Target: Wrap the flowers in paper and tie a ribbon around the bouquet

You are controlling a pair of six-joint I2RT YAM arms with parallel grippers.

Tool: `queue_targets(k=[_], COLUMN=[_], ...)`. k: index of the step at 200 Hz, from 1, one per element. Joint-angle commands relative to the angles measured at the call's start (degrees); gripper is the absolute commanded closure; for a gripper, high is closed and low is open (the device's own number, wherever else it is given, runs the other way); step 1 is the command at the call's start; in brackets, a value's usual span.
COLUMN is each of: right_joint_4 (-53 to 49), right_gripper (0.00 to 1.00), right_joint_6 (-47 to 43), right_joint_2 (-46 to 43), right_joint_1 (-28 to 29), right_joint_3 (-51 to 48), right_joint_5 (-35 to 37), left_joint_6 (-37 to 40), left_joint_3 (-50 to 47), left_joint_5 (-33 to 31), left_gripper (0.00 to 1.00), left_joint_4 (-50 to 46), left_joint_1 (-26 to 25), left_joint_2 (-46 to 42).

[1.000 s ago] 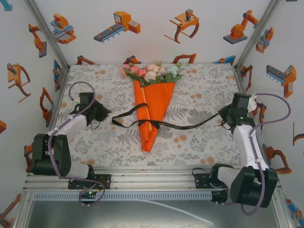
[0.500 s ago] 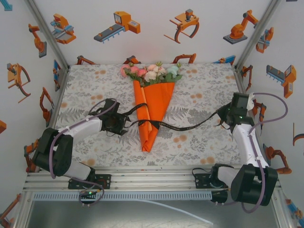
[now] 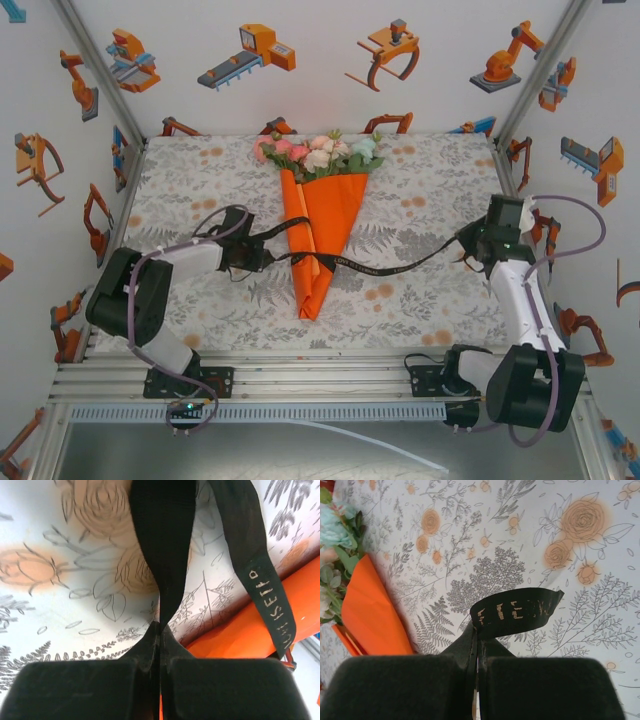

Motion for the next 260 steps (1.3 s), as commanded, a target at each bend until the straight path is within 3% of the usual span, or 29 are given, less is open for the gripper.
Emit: queue_targets(k=[1, 21, 54, 86, 172, 231, 247, 256, 260], right_joint_4=[-1.3, -0.1, 1.0, 1.2, 1.5, 2.9, 6.3, 8.7, 9.6], right_gripper=[1.0, 1.0, 1.0, 1.0, 1.0, 1.0, 1.0, 1.0, 0.93], right_joint_6=[-1.7, -4.6, -3.7, -3.3, 3.6, 3.6, 0.3, -2.5, -4.0], right_joint_2=[0.7, 1.9, 4.9, 5.3, 5.9, 5.0, 4.8, 5.2, 5.4], right_joint_1=[-1.0, -4.3, -10.8, -12.7, -26.2, -29.0, -26.3, -23.8, -22.6], right_joint_3=[2.3, 2.9, 3.3, 1.9, 2.5, 3.3, 2.2, 1.8, 1.7], right_joint_5=[6.6, 13.4, 14.0, 16.8, 15.7, 12.1, 7.1, 4.0, 2.7], left_joint_6=[4.0, 11.4, 21.0, 23.9, 26.1, 27.1, 28.0, 29.1, 29.8], left_joint_3=[-2.5, -2.4, -3.0, -4.9, -8.5, -9.2, -8.0, -5.9, -4.9], left_joint_5=[-1.7, -1.1, 2.4, 3.1, 2.3, 6.4, 7.3, 6.1, 5.2], left_gripper=[1.0, 1.0, 1.0, 1.0, 1.0, 1.0, 1.0, 0.89, 0.83], left_joint_4=[-1.2, -4.5, -6.7, -6.4, -8.2, -6.0, -4.1, -4.9, -5.7], left_joint_1=[4.5, 9.5, 17.1, 22.1, 34.3, 35.2, 29.7, 24.7, 22.5], left_joint_2=[-1.9, -3.9, -4.6, -6.5, -9.8, -9.0, -10.5, -11.4, -11.7])
